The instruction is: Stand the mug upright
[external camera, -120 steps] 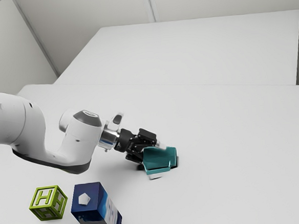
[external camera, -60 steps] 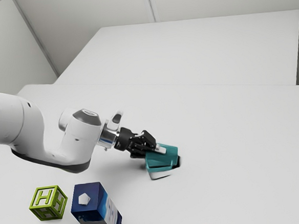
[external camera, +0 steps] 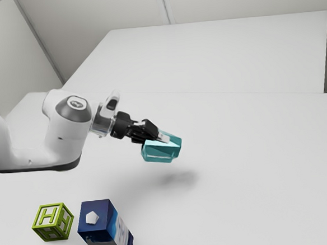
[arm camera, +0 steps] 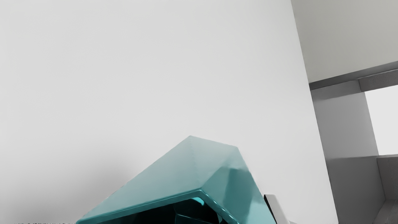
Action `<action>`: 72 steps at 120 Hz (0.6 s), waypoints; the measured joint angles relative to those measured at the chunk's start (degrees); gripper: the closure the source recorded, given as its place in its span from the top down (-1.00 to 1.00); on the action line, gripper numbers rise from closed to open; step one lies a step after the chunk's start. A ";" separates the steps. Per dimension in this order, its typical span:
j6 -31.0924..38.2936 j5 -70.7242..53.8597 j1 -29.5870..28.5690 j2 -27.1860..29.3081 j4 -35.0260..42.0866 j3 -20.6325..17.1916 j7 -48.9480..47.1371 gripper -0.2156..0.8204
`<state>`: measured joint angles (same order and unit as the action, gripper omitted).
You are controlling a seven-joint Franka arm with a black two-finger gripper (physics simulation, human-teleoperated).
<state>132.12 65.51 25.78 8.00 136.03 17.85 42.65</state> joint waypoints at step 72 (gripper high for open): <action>-2.14 -57.59 -2.37 6.21 1.14 0.80 -20.66 -0.93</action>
<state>129.98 7.91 23.41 14.21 137.17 18.65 21.99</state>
